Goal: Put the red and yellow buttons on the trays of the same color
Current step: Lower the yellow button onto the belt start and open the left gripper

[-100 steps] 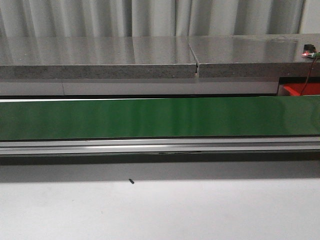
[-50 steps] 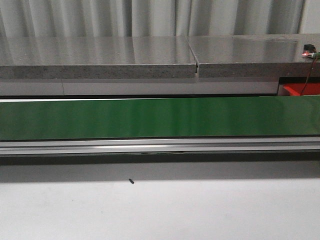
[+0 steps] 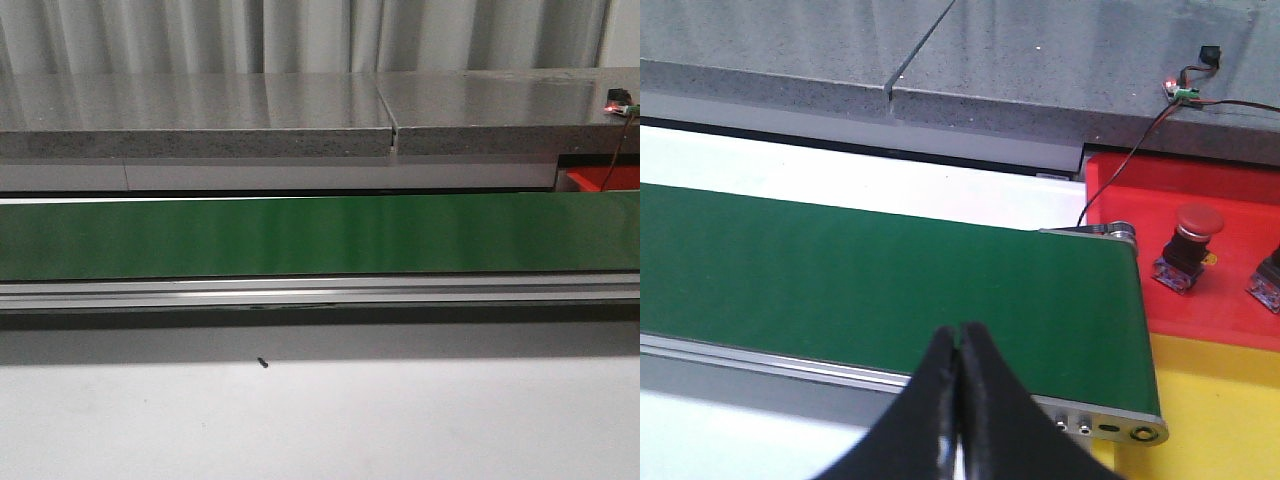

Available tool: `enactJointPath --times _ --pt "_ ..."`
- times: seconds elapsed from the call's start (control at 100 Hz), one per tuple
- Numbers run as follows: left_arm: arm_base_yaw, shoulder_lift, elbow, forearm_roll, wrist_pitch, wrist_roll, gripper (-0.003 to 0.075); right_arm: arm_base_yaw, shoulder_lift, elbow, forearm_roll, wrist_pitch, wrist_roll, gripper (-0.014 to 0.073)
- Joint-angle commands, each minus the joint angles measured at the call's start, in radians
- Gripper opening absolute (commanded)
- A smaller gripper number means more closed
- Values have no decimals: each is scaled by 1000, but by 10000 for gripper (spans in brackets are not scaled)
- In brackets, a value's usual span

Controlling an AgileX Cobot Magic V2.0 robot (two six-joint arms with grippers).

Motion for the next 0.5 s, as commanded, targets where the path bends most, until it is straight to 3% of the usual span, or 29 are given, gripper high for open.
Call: enactJointPath --times 0.0,0.49 --pt "9 17 -29 0 -29 -1 573 2 2 -27 23 -58 -7 -66" --pt "16 172 -31 38 -117 -1 566 2 2 -27 23 -58 -7 -66"
